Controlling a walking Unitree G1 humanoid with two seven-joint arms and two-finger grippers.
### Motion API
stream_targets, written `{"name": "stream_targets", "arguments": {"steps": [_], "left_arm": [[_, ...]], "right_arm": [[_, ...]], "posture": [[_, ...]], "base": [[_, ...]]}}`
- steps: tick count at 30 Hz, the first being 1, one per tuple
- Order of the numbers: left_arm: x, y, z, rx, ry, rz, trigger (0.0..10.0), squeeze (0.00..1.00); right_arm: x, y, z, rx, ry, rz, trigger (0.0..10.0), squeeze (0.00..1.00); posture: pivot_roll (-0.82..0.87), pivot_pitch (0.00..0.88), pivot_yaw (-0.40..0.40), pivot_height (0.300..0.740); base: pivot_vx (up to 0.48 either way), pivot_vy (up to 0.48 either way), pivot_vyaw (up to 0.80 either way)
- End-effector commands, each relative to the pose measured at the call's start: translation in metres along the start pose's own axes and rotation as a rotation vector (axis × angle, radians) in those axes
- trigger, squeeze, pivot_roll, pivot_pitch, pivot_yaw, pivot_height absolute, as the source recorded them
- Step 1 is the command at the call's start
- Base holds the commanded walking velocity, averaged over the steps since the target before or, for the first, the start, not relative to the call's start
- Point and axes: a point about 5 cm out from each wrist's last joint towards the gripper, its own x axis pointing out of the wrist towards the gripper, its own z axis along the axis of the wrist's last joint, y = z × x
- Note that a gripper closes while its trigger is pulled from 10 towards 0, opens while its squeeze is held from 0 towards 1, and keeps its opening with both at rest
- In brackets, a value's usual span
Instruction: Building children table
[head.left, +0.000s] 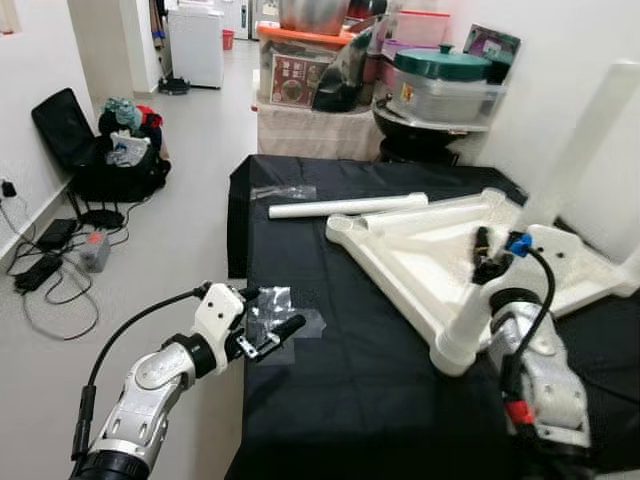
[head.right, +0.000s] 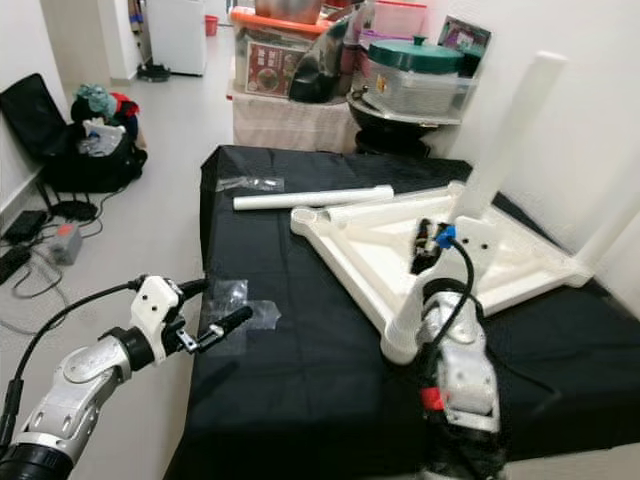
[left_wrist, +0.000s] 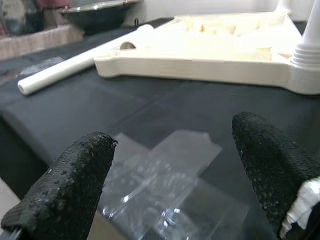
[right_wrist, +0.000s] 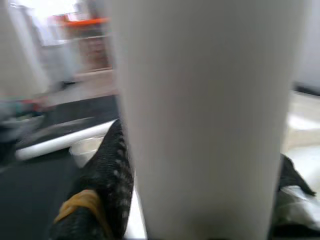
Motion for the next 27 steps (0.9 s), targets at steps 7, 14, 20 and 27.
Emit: {"name": "stream_targets", "arguments": {"steps": [7,14,20,27], "left_arm": [[-0.001,0.002,-0.001,-0.005,0.014,-0.009,10.0,0.00],[-0.002,0.000,-0.001,-0.005,0.011,-0.005,10.0,0.00],[-0.005,-0.001,-0.003,-0.007,0.017,-0.005,10.0,0.00],[-0.003,-0.004,-0.004,-0.009,0.022,-0.028,10.0,0.00]], "right_arm": [[-0.007,0.017,0.036,-0.123,-0.004,0.609,10.0,0.00],[0.002,0.015,0.002,-0.149,0.148,0.582,0.0,0.00],[-0.005,-0.053,-0.022,-0.068,0.107,-0.544,0.0,0.00],[-0.049,0.017,-0.030,-0.062,0.109,-0.364,0.0,0.00]], "posture": [[0.04,0.000,-0.106,0.740],[0.05,0.000,-0.117,0.740],[0.05,0.000,-0.117,0.740],[0.02,0.000,-0.089,0.740]], "base": [[0.000,0.000,0.00],[0.000,0.000,0.00],[0.000,0.000,0.00],[0.000,0.000,0.00]]}}
